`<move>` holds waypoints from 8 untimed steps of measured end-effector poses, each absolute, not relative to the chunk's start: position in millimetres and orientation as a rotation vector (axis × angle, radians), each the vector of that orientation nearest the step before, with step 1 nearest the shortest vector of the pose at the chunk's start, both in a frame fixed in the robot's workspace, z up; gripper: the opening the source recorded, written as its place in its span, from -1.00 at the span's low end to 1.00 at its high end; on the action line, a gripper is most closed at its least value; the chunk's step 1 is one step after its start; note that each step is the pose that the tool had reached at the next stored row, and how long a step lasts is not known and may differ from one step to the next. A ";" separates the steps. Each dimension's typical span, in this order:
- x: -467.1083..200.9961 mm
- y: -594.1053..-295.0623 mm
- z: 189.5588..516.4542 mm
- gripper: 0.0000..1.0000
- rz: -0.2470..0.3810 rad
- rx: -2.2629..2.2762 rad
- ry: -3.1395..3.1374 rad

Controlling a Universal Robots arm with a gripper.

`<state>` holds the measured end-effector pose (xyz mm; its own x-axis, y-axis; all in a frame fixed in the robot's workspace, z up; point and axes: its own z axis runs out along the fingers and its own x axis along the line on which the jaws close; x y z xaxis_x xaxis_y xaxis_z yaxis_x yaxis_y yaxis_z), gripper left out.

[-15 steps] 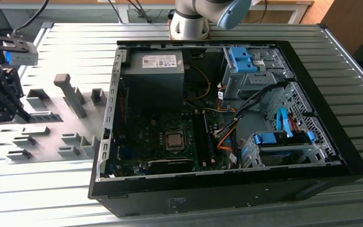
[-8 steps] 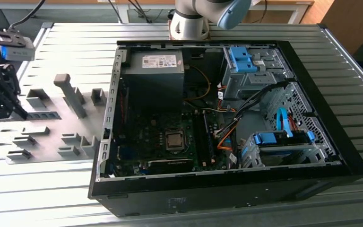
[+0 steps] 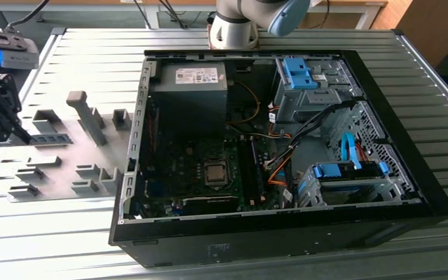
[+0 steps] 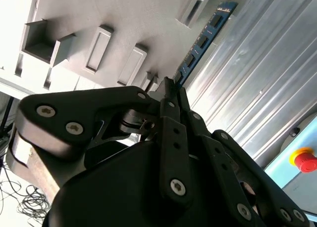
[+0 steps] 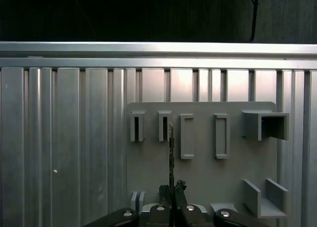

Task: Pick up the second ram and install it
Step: 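Pick up the second ram and move it above second insertion slot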

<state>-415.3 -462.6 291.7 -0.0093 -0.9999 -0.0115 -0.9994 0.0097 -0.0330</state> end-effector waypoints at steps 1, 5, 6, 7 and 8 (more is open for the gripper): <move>-415.3 -462.6 293.0 -0.72 -0.024 -2.189 2.210; -415.3 -462.5 298.2 -0.72 -0.024 -2.189 2.210; -415.3 -462.5 299.5 -0.72 -0.024 -2.189 2.210; -415.3 -462.5 300.9 -0.72 -0.024 -2.189 2.210; -415.3 -462.5 302.2 -0.72 -0.024 -2.189 2.210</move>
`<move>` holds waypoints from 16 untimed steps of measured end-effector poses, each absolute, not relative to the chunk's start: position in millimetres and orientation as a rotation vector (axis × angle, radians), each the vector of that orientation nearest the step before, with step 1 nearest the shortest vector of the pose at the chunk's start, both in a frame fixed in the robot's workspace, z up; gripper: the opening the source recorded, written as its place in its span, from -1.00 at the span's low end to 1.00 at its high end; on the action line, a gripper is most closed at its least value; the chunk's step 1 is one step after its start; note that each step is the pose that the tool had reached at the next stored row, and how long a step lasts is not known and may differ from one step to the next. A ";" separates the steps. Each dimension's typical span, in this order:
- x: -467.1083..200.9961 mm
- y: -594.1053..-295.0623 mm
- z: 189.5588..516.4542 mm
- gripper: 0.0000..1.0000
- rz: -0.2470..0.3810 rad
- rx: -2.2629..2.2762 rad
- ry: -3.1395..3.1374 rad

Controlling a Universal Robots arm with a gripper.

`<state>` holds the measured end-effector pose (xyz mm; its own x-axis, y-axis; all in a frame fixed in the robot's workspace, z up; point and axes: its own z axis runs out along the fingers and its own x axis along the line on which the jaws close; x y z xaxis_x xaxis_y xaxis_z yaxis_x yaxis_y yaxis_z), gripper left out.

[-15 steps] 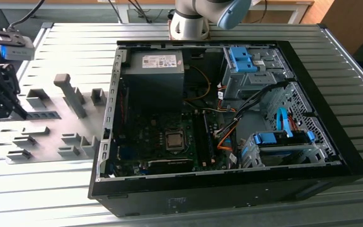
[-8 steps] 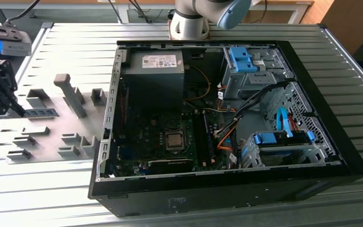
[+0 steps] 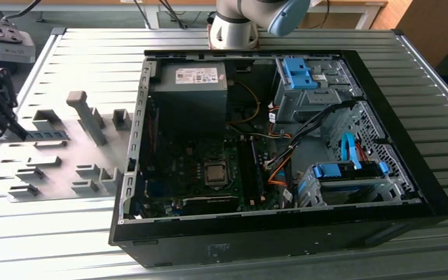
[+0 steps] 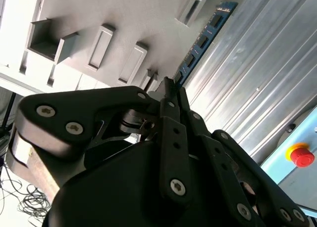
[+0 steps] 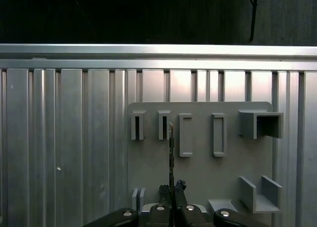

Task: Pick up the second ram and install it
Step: 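Pick up the second ram and move it above second insertion slot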

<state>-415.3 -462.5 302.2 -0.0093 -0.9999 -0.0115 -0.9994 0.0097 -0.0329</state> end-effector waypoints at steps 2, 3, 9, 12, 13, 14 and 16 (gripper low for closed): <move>-415.3 -462.4 305.2 -0.72 -0.024 -2.189 2.210; -415.3 -462.4 306.8 -0.72 -0.024 -2.189 2.210; -415.3 -462.3 315.8 -0.72 -0.024 -2.189 2.210; -415.3 -462.3 320.2 -0.72 -0.024 -2.189 2.210; -415.3 -462.2 321.6 -0.72 -0.024 -2.189 2.210; -415.3 -462.2 323.1 -0.72 -0.024 -2.189 2.210; -415.3 -462.2 326.1 -0.72 -0.024 -2.189 2.210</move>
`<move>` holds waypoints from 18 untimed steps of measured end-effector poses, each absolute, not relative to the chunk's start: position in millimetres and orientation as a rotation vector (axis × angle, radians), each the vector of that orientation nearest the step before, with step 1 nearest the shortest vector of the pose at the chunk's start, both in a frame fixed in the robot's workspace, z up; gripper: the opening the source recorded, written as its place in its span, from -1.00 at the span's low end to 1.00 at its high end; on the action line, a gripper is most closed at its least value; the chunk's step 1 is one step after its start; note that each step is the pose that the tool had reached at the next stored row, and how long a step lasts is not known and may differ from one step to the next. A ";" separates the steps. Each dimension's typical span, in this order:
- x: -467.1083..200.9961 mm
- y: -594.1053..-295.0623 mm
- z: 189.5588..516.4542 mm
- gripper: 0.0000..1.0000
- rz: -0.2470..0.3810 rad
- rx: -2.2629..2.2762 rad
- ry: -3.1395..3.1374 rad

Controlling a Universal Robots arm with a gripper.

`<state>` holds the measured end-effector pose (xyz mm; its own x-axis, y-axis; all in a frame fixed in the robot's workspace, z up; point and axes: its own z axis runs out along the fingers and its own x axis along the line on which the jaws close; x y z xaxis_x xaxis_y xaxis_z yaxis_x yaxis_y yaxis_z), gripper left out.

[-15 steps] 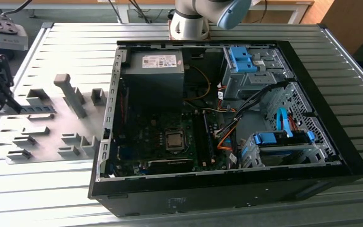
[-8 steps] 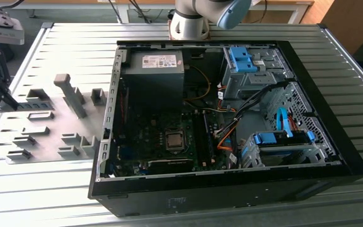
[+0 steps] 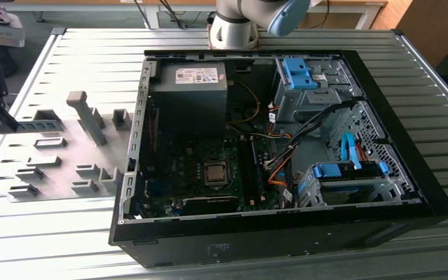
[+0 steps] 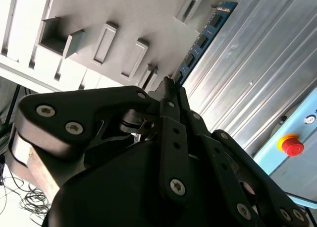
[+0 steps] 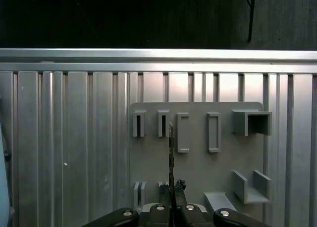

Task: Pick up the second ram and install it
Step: 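Pick up the second ram and move it above second insertion slot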

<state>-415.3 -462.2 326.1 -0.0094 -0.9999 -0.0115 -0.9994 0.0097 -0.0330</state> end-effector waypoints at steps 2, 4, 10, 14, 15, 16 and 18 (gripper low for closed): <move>-415.3 -462.2 329.0 -0.72 -0.024 -2.189 2.210; -415.3 -462.1 331.6 -0.72 -0.024 -2.189 2.210; -415.3 -462.0 339.1 -0.72 -0.024 -2.189 2.210; -415.3 -461.8 343.7 -0.72 -0.024 -2.188 2.210; -415.3 -461.8 344.9 -0.72 -0.024 -2.188 2.210; -415.3 -461.7 346.0 -0.72 -0.024 -2.188 2.210; -415.3 -461.6 348.3 -0.72 -0.024 -2.188 2.210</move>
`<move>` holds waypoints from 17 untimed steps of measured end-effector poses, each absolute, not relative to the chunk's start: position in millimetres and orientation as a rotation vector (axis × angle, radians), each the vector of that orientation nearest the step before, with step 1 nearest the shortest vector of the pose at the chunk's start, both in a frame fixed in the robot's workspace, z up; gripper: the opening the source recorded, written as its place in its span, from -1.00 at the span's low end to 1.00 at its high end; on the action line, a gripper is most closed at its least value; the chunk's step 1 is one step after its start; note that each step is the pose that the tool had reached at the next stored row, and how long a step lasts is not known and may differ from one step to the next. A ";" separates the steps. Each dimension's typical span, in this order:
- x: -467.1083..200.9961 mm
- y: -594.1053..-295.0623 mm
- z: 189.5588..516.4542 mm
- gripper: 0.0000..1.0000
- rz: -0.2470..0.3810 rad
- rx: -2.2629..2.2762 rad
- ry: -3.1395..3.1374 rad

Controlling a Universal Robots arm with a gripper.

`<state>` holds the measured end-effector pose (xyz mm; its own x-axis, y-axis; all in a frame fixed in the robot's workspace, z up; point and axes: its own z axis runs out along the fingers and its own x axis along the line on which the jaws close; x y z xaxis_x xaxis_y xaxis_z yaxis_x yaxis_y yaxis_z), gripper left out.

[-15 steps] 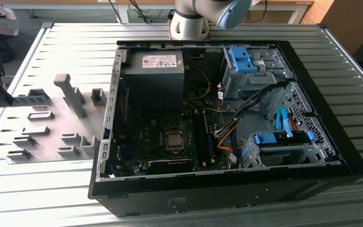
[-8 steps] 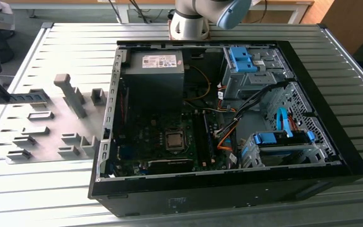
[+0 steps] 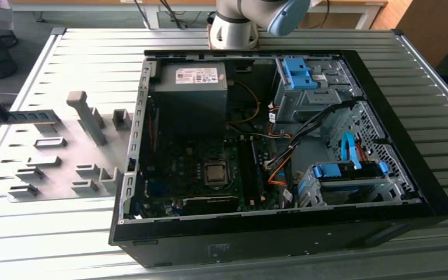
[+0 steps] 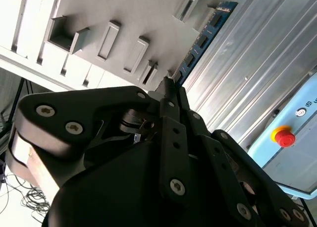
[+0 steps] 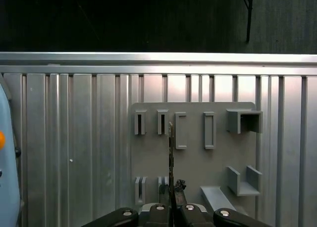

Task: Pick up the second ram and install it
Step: 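Pick up the second ram and move it above second insertion slot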

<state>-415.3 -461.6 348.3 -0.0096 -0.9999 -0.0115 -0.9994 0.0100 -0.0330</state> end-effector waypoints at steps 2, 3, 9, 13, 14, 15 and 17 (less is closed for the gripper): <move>-415.3 -461.6 350.7 -0.72 -0.024 -2.188 2.210; -415.3 -461.5 351.8 -0.72 -0.024 -2.188 2.210; -415.3 -461.3 358.8 -0.72 -0.024 -2.188 2.210; -415.3 -461.1 370.5 -0.72 -0.024 -2.188 2.211; -415.3 -461.1 371.8 -0.72 -0.024 -2.188 2.211; -415.3 -461.0 373.0 -0.72 -0.024 -2.187 2.211; -415.3 -460.9 375.5 -0.72 -0.024 -2.187 2.211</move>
<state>-415.3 -460.9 375.5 -0.0106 -0.9999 -0.0114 -0.9994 0.0110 -0.0330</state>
